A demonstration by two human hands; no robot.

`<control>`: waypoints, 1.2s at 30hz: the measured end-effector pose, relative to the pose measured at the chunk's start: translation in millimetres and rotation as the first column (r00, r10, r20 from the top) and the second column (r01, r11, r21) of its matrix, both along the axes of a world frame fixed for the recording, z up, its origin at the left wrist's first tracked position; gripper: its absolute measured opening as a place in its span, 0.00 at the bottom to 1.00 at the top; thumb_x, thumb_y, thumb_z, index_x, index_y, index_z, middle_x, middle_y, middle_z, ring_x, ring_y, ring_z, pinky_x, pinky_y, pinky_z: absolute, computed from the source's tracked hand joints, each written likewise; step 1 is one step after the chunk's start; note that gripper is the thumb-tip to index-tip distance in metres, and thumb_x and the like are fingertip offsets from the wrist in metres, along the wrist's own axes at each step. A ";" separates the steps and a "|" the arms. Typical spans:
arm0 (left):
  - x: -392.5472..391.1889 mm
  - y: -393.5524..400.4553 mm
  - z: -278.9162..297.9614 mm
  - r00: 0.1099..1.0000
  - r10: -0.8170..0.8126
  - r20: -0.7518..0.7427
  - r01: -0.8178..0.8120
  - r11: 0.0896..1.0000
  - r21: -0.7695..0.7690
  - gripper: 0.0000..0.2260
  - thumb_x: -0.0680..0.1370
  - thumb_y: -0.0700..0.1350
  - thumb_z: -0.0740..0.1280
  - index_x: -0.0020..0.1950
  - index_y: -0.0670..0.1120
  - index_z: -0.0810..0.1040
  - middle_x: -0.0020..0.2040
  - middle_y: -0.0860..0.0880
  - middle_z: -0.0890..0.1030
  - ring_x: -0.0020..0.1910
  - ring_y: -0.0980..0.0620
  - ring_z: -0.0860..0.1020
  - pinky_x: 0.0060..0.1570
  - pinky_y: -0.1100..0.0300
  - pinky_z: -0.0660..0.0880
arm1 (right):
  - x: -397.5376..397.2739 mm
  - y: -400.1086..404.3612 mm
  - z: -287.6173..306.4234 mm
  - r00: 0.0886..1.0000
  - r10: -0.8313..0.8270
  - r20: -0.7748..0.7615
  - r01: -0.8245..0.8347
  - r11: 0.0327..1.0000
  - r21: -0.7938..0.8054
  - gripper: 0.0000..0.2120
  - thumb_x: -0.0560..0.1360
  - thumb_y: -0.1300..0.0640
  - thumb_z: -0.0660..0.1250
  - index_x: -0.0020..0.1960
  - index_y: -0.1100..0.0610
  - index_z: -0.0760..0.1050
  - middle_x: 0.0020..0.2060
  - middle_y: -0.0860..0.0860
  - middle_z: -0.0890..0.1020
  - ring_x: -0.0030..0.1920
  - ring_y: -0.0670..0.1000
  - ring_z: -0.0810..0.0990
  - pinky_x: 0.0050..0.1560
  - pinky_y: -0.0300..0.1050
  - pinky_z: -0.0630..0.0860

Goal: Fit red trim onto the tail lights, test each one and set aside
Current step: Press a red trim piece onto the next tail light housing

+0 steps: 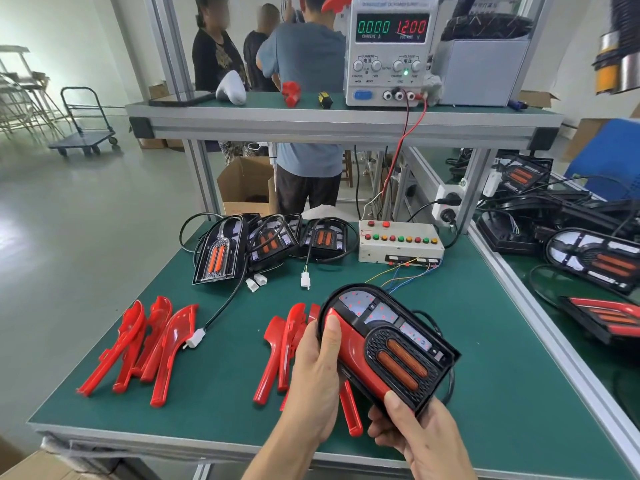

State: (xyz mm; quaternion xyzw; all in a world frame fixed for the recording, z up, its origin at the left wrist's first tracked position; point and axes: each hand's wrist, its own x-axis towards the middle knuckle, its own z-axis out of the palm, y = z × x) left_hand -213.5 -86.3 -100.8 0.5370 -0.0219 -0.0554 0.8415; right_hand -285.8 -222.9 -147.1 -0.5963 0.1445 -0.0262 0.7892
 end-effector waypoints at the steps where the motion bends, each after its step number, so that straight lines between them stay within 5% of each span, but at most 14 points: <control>1: -0.6 0.1 -0.4 1.000 -0.008 -0.008 0.007 1.000 -0.023 0.21 0.76 0.62 0.69 0.58 0.46 0.81 0.56 0.40 0.85 0.52 0.46 0.82 0.59 0.47 0.79 | 0.4 -0.4 0.3 1.000 -0.009 0.002 0.009 1.000 -0.011 0.26 0.65 0.52 0.75 0.58 0.65 0.76 0.39 0.69 0.84 0.34 0.65 0.84 0.33 0.48 0.81; 11: -0.7 2.7 0.6 0.995 -0.102 -0.002 0.100 0.987 -0.125 0.25 0.74 0.57 0.72 0.64 0.41 0.79 0.60 0.36 0.83 0.56 0.44 0.82 0.59 0.49 0.80 | -1.5 -0.1 2.5 1.000 -0.014 0.008 0.015 0.999 -0.042 0.23 0.66 0.53 0.74 0.55 0.67 0.77 0.39 0.68 0.84 0.33 0.63 0.83 0.31 0.48 0.81; 18: 2.3 10.9 0.6 0.965 -0.245 -0.091 0.209 0.933 -0.293 0.21 0.76 0.47 0.71 0.66 0.37 0.78 0.65 0.33 0.79 0.61 0.37 0.79 0.68 0.38 0.71 | -4.0 0.0 3.2 1.000 -0.017 0.014 0.017 1.000 -0.019 0.23 0.64 0.53 0.74 0.56 0.63 0.78 0.39 0.68 0.84 0.33 0.62 0.83 0.30 0.47 0.80; 21: 1.6 11.9 2.6 0.966 -0.231 -0.117 0.185 0.932 -0.312 0.24 0.75 0.46 0.73 0.68 0.36 0.77 0.65 0.32 0.79 0.62 0.36 0.78 0.70 0.35 0.68 | -3.7 -0.6 2.9 1.000 -0.008 0.013 0.008 1.000 -0.021 0.24 0.65 0.53 0.74 0.56 0.64 0.78 0.40 0.68 0.84 0.33 0.62 0.83 0.30 0.48 0.80; 28: -1.0 9.3 9.7 0.988 -0.121 -0.099 0.094 0.965 -0.245 0.22 0.78 0.44 0.67 0.68 0.33 0.73 0.64 0.31 0.79 0.57 0.38 0.79 0.58 0.45 0.77 | -4.2 0.2 1.7 1.000 0.001 0.019 0.000 0.999 -0.045 0.22 0.66 0.53 0.74 0.56 0.65 0.78 0.40 0.68 0.84 0.35 0.64 0.84 0.34 0.49 0.82; 33: -1.4 10.5 9.6 0.978 -0.165 -0.130 0.124 0.953 -0.277 0.22 0.78 0.43 0.68 0.69 0.34 0.74 0.64 0.31 0.79 0.60 0.36 0.78 0.68 0.35 0.70 | -3.7 -1.5 1.2 1.000 0.006 0.013 -0.005 1.000 -0.024 0.21 0.66 0.54 0.74 0.55 0.66 0.79 0.40 0.69 0.84 0.36 0.63 0.85 0.34 0.48 0.83; 36: -2.2 12.1 10.4 0.978 -0.172 -0.120 0.131 0.949 -0.286 0.22 0.77 0.44 0.73 0.67 0.36 0.76 0.64 0.32 0.79 0.59 0.37 0.79 0.64 0.39 0.74 | -4.2 -2.2 0.7 1.000 0.026 0.015 -0.026 1.000 0.001 0.27 0.64 0.52 0.76 0.57 0.66 0.78 0.41 0.69 0.84 0.36 0.63 0.85 0.35 0.48 0.83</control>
